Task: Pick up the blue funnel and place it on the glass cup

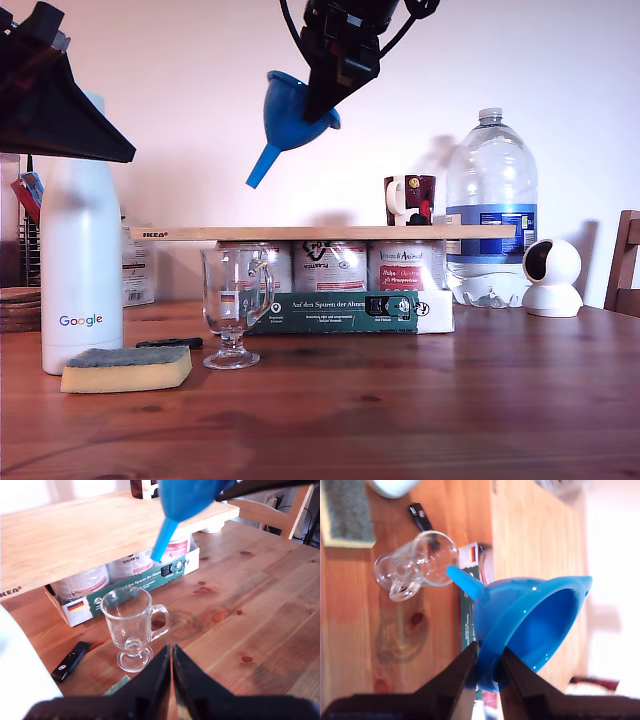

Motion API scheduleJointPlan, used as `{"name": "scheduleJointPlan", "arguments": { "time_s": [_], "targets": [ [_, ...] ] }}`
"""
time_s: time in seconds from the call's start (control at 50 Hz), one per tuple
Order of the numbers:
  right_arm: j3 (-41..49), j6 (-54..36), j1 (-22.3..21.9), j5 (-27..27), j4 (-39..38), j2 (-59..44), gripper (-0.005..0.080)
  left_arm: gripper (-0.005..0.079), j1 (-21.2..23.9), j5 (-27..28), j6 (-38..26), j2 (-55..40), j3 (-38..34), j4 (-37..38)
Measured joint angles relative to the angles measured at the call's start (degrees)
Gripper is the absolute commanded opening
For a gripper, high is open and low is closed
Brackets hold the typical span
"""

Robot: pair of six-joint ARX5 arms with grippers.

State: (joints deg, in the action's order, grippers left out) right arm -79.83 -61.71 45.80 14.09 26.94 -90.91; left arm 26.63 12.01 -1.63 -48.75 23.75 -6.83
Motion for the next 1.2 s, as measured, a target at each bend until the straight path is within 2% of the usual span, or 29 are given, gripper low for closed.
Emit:
{"name": "scheduleJointPlan", "arguments": {
  "time_s": [0.22, 0.42, 1.2],
  "targets": [
    [0.0, -6.0, 1.6, 1.8, -4.6, -3.2, -0.0011, -0.0024, 0.0, 0.5, 1.0, 0.0, 0.0, 0.0],
    [0.0, -10.4, 2.7, 3.1, -5.1, -6.6, -0.0011, -0.0024, 0.0, 1.0, 1.1, 0.0, 0.0, 0.0],
    [0.0, -14.2, 2.7, 4.4, -10.9, -11.0, -0.0011, -0.0024, 0.0, 1.5, 1.1, 0.0, 0.0, -0.5]
  ]
}}
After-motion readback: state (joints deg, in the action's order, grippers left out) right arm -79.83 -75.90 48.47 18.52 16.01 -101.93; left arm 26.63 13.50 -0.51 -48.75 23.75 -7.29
